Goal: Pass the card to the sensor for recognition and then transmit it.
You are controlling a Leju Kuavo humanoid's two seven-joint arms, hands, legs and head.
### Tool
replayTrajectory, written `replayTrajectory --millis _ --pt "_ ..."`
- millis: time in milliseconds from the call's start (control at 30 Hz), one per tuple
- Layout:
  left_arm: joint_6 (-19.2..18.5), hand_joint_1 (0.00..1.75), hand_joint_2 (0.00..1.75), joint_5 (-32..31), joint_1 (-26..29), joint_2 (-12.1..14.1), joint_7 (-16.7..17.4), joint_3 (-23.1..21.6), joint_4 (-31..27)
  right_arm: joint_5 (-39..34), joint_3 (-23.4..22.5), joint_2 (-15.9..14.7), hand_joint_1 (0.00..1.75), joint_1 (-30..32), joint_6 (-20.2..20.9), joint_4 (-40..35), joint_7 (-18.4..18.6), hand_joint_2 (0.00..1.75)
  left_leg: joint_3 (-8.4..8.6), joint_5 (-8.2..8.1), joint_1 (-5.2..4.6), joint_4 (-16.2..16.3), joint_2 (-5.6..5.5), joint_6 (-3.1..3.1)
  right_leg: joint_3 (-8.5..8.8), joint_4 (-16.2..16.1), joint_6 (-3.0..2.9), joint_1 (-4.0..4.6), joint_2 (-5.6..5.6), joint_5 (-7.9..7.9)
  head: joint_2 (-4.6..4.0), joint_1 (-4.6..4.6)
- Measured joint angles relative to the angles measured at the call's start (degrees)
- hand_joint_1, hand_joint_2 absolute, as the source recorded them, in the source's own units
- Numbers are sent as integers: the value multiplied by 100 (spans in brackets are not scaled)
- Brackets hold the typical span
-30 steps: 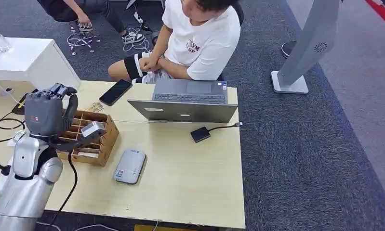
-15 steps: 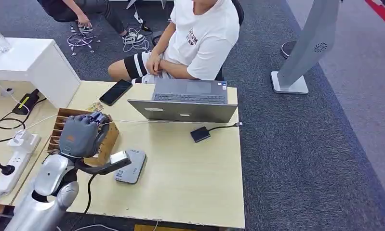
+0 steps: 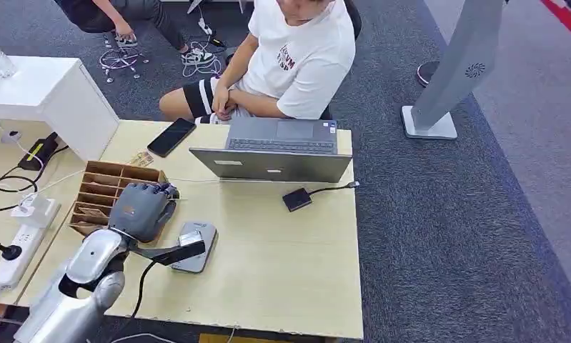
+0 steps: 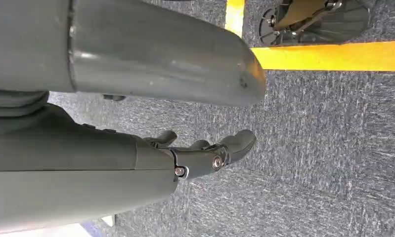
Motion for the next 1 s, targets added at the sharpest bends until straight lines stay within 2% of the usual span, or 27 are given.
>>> replayTrajectory --millis 267,667,800,1000 --pt "-256 175 175 107 -54 70 72 -230 247 -90 -33 9 0 3 -4 0 44 0 -2 0 0 0 0 0 0 0 0 0 0 -1 2 0" --pt "-291 175 175 125 -77 98 98 -374 400 -90 -37 59 0 5 -68 0 55 0 -2 0 0 0 0 0 0 0 0 0 0 0 2 0" --pt "-575 175 175 282 -97 262 157 -656 586 -7 -39 63 0 6 -79 0 109 0 -3 0 0 0 0 0 0 0 0 0 -1 0 2 0" --pt "-682 175 175 288 -92 339 210 -903 675 9 -44 66 0 7 -90 0 147 0 -4 0 0 0 -1 0 0 0 0 0 -1 -1 2 0"
